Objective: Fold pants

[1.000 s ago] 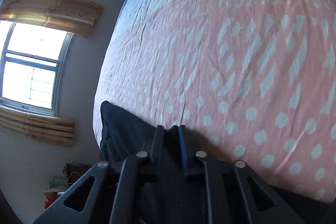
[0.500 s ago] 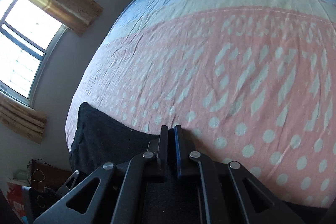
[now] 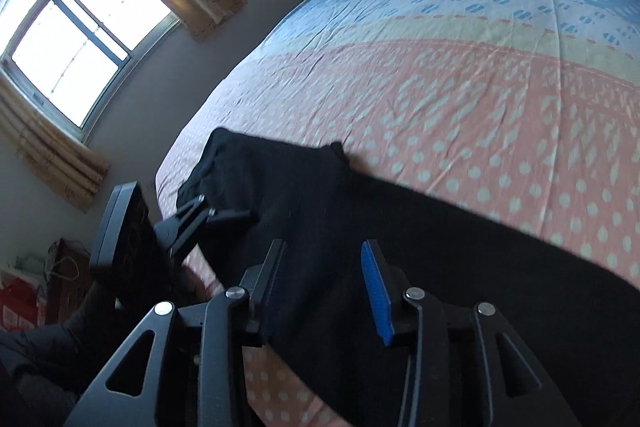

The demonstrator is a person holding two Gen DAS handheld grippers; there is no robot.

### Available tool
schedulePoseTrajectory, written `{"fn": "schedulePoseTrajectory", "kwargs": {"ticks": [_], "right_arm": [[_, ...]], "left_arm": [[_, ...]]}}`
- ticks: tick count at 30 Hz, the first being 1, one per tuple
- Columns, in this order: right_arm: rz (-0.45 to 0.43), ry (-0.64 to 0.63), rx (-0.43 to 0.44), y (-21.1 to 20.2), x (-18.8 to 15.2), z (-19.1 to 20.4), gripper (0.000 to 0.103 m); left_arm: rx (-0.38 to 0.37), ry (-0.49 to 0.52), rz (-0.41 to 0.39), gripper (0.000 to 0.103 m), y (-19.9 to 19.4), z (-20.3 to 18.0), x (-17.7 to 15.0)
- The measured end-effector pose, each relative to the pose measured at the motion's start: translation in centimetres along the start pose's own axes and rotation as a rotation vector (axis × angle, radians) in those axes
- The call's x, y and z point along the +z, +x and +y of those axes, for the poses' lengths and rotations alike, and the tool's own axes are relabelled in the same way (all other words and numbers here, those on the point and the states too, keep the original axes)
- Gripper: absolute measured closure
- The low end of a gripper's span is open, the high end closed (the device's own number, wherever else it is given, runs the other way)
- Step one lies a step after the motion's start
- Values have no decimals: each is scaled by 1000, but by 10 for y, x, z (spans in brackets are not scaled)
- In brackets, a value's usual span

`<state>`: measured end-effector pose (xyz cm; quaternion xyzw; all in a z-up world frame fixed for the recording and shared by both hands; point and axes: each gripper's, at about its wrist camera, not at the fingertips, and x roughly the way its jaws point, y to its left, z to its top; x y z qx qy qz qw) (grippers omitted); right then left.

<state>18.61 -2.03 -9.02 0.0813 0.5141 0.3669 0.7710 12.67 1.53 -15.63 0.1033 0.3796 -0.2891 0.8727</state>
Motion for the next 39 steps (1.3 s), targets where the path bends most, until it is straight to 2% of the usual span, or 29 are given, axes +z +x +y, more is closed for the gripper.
{"fn": "schedulePoseTrajectory", "kwargs": {"ticks": [2,3,4,6,9,10,12,15,20,22,27,31,32,33,34,36,39], "right_arm": [[26,-18,-17,3,-23,0,59],[51,-3,-49,9,-34,-5,53],[72,23,-75,15,-45,-16,53],[2,49,-33,13,-52,-25,53],[-66,113,-14,-8,-54,-31,53],[-121,108,-17,-23,-57,-31,53],[-173,98,-52,-46,-63,-36,53],[-227,105,-137,-83,-78,-53,53],[-358,225,-273,-156,-115,-99,53],[-438,296,-297,-190,-134,-120,53],[-622,483,-439,-270,-181,-187,53],[-678,684,-525,-307,-213,-258,52],[-667,742,-520,-310,-220,-278,52],[-668,759,-449,-313,-226,-295,52],[-701,765,-390,-317,-230,-304,52],[-741,784,-343,-328,-235,-308,52],[-808,783,-394,-340,-241,-292,52]], "left_arm": [[4,3,-1,0,-2,1,1],[6,3,-1,0,-2,1,1],[9,3,-1,0,-2,0,0],[13,6,1,0,-3,-2,-1],[27,3,-9,0,-7,-5,-2],[34,1,-16,0,-9,-5,-2],[46,-16,-22,0,-15,-6,-2],[6,-70,-80,0,-30,-10,3],[28,-34,-158,0,-33,-32,25],[32,-21,-149,0,-22,-37,36],[62,-23,-110,0,10,-42,50],[88,-37,-47,0,27,-41,51],[83,-48,-44,0,27,-39,55],[73,-55,-37,0,26,-37,55],[67,-60,-22,0,28,-35,54],[78,-63,-3,0,31,-37,52],[98,-23,-26,0,27,-48,50]]}}
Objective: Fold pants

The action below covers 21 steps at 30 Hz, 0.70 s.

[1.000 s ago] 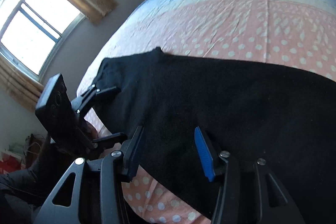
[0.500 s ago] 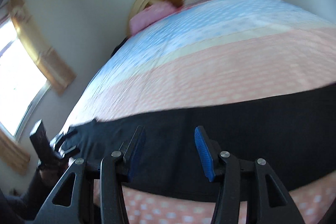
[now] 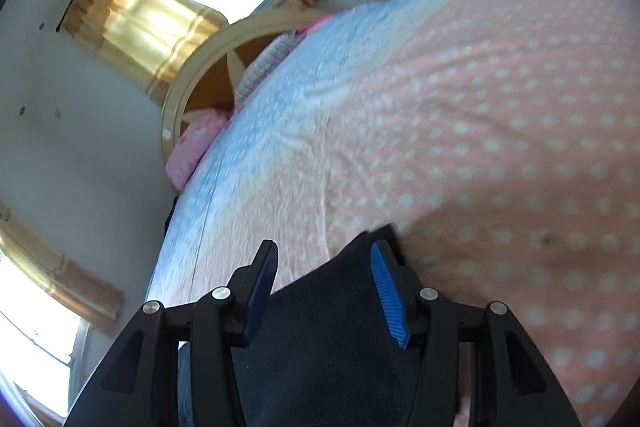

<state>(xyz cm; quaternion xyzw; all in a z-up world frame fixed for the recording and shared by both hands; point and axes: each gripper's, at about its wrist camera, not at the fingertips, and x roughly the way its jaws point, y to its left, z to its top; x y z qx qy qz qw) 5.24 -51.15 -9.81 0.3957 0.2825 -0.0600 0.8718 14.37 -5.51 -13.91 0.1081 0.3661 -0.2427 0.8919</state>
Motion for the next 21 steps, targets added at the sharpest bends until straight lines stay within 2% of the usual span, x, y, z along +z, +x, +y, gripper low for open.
{"fn": "schedulePoseTrajectory", "kwargs": {"ticks": [3,4,6,11,13,15,19,21], "right_arm": [[-45,12,0,-27,-1,-1,52],[-48,18,-28,-36,-1,-6,52],[-18,14,-89,-45,-5,-11,52],[61,-13,-140,-51,-23,-23,52],[100,-15,-131,-40,-29,-27,53],[140,-35,-118,-29,-34,-26,58],[169,-90,-133,-24,-40,-21,61],[207,-83,-89,-22,-42,-21,64]], "left_arm": [[-7,14,-47,0,-7,-8,-1],[-13,11,-66,0,-11,-10,-1],[-12,6,-88,0,-11,-10,0],[-27,-43,-64,0,-3,-1,1],[-34,-63,-66,0,-4,2,0],[-35,-71,-65,0,-3,3,-1],[-27,-65,-74,0,-3,1,-2],[-23,-60,-77,0,-4,0,-2]]}}
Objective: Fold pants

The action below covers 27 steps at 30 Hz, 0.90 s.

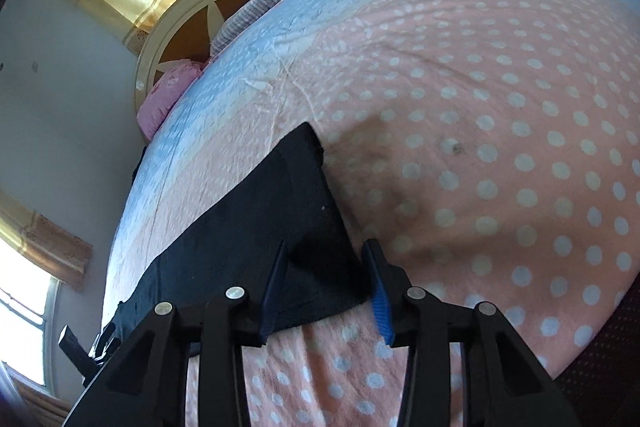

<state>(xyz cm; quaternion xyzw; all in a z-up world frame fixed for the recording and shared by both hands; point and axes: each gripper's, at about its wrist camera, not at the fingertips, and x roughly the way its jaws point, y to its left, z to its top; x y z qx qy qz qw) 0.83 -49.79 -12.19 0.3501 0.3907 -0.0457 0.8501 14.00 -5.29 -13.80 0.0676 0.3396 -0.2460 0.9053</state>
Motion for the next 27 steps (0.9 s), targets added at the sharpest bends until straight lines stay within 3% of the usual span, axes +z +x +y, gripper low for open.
{"fn": "schedulePoseTrajectory", "kwargs": {"ticks": [4,6,15,20,27], "right_arm": [[11,-19,-7,6,-4,2,67],[18,-29,8,7,-5,3,88],[-66,-60,-2,0,-8,21,90],[-129,-149,-50,-8,-10,53,90],[-174,-279,-69,-11,-21,104,90]], "left_arm": [[4,-8,-1,0,1,1,0],[1,-15,2,0,1,4,0],[63,-27,28,0,5,5,0],[145,-49,82,0,11,3,1],[183,-56,116,0,16,0,0]]}}
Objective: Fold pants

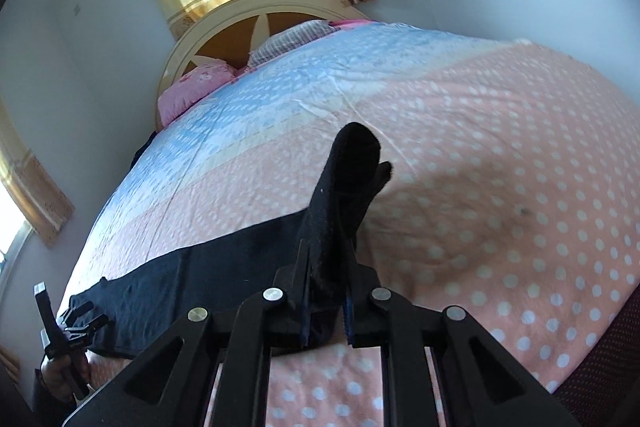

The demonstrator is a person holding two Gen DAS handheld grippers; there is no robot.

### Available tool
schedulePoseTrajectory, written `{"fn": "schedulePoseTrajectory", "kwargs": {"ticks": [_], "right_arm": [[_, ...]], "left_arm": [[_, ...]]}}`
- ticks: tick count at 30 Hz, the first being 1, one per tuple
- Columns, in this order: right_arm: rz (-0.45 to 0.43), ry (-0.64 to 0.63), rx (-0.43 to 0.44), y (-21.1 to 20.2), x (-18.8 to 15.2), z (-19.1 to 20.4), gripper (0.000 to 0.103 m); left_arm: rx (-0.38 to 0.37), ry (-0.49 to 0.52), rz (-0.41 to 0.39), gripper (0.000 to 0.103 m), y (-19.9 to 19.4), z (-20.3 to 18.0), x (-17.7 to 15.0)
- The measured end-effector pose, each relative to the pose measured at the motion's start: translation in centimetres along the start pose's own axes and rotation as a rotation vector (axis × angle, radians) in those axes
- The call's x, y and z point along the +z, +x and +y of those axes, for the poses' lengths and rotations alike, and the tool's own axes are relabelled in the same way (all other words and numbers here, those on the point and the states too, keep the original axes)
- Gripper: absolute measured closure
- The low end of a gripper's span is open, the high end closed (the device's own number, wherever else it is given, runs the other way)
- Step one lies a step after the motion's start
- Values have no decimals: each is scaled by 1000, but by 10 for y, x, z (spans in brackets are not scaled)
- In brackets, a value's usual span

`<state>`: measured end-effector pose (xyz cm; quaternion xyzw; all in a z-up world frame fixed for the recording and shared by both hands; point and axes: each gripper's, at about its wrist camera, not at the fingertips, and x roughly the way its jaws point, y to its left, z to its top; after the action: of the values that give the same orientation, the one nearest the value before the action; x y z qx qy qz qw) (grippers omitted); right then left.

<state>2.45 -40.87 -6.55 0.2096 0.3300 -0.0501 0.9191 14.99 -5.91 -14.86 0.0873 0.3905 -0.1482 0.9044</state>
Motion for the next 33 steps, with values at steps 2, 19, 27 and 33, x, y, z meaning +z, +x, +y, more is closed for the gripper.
{"fn": "schedulePoseTrajectory", "kwargs": {"ticks": [2,19,27,33], "right_arm": [[-1,-36,2,0,-1,15,90],[125,-319,155,46,-41,160,91],[202,-447,219,75,-82,217,90],[286,-536,230,96,-101,231,76]], "left_arm": [[-4,-9,7,0,0,1,-1],[-99,-31,-22,0,-26,-5,1],[-210,-30,-18,0,-23,-22,12],[-334,-68,-5,0,-10,-36,27]]}}
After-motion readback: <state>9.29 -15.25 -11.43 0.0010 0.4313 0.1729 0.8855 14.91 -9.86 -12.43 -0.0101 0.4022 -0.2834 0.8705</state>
